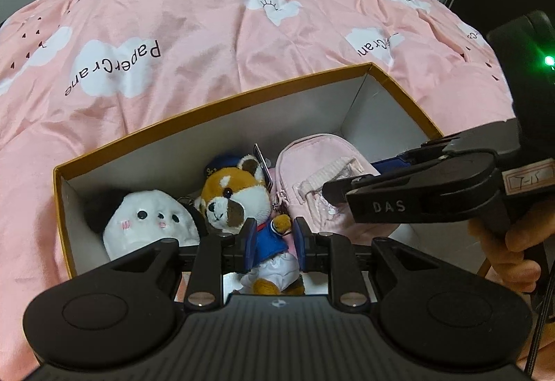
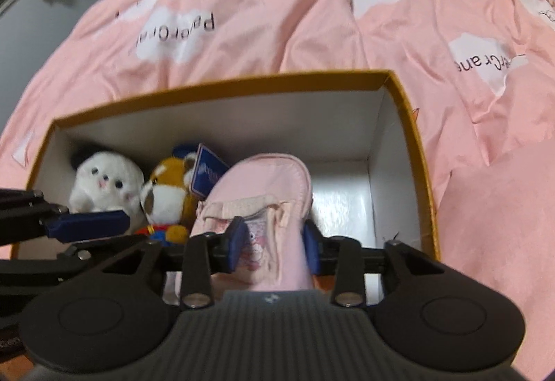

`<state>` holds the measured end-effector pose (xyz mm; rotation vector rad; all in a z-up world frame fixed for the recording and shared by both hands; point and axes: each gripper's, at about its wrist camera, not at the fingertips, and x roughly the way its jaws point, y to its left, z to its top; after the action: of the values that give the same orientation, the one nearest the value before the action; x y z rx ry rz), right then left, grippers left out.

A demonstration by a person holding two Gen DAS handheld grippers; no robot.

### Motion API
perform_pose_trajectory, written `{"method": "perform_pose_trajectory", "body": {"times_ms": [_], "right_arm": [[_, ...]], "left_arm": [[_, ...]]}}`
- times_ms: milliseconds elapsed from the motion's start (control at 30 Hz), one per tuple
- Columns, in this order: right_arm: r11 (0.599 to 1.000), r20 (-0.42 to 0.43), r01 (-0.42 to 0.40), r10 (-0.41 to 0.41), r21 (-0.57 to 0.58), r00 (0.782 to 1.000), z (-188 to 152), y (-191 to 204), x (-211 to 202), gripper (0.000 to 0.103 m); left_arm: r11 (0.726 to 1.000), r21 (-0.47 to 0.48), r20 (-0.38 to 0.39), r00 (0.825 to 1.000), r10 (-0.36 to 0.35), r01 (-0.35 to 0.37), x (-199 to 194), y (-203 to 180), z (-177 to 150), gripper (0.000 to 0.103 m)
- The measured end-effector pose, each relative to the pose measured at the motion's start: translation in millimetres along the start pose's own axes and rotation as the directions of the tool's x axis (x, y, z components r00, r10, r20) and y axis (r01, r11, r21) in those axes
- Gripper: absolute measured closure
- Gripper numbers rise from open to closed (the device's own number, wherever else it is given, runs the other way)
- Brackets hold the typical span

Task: Organize objects
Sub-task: 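Lower the pink backpack into the shoebox beside the plushes with the right tool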

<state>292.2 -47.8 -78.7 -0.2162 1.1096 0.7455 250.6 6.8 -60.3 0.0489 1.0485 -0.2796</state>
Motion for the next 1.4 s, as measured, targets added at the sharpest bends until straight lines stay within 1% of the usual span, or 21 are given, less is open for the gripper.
{"method": "perform_pose_trajectory", "body": {"times_ms": [100,167,333,400,500,633,700,767,933,1000,1067,1100,1133,1167,1233,1333,1400], "right_arm": [[1.000,-0.011,0.003,-0.003,-0.025,1.000,3,2,5,0.059],[1.000,-0.017,-0.007,0.007,-0.017,1.000,6,1,9,0.060],[0.999,0.002,-0.041,0.041,-0.013,0.999,14,0,15,0.062],[0.998,0.017,-0.030,0.031,-0.058,0.999,14,5,19,0.062],[0.998,0.005,-0.027,0.027,-0.051,1.000,13,6,21,0.062],[0.999,0.002,-0.030,0.030,-0.022,1.000,13,2,14,0.057],[1.000,0.006,-0.017,0.017,-0.022,1.000,13,1,10,0.052],[0.999,0.006,-0.005,0.005,-0.034,1.000,12,1,6,0.050],[0.998,-0.011,-0.038,0.037,-0.051,0.999,6,-3,-2,0.049],[0.998,-0.031,-0.042,0.041,-0.042,0.999,3,-5,-1,0.049],[0.998,-0.033,-0.043,0.042,-0.036,0.999,1,-5,2,0.049],[0.999,-0.026,-0.033,0.032,-0.036,0.999,1,-4,3,0.056],[0.999,-0.020,-0.021,0.020,-0.036,1.000,1,-3,5,0.061],[0.999,-0.007,-0.016,0.016,-0.036,1.000,2,-2,6,0.072],[1.000,0.014,-0.018,0.019,-0.020,1.000,5,0,6,0.076],[0.999,0.036,-0.040,0.041,-0.006,0.999,10,3,6,0.076],[0.999,0.052,-0.041,0.041,-0.004,0.998,12,6,6,0.076]], "left_arm": [[1.000,0.001,-0.004,1.000,0.001,-0.001,1,0,0,0.078],[1.000,-0.002,-0.005,1.000,0.002,-0.002,1,0,-2,0.078],[1.000,-0.012,-0.009,1.000,0.015,-0.015,1,2,-4,0.078],[1.000,-0.016,-0.009,1.000,0.020,-0.020,2,3,-4,0.078],[0.999,-0.023,-0.009,1.000,0.027,-0.027,3,5,-4,0.078],[0.999,-0.034,-0.011,0.999,0.036,-0.037,4,7,-5,0.078],[0.999,-0.039,-0.011,0.999,0.037,-0.037,4,8,-6,0.078],[0.998,-0.045,-0.008,0.999,0.037,-0.038,3,10,-6,0.078],[0.997,-0.064,-0.005,0.999,0.039,-0.039,0,14,-10,0.078],[0.997,-0.069,-0.005,0.999,0.039,-0.039,-2,14,-11,0.078],[0.997,-0.072,-0.006,0.999,0.037,-0.037,-3,15,-13,0.078],[0.997,-0.072,-0.008,0.999,0.038,-0.038,-3,14,-13,0.078],[0.997,-0.071,-0.011,0.999,0.041,-0.042,-3,14,-13,0.078],[0.997,-0.069,-0.010,0.999,0.046,-0.047,-3,14,-15,0.078],[0.996,-0.069,-0.010,0.998,0.057,-0.058,-4,15,-16,0.078],[0.995,-0.082,-0.013,0.998,0.056,-0.057,-4,20,-17,0.078],[0.994,-0.093,-0.015,0.998,0.057,-0.058,-2,23,-17,0.078]]}}
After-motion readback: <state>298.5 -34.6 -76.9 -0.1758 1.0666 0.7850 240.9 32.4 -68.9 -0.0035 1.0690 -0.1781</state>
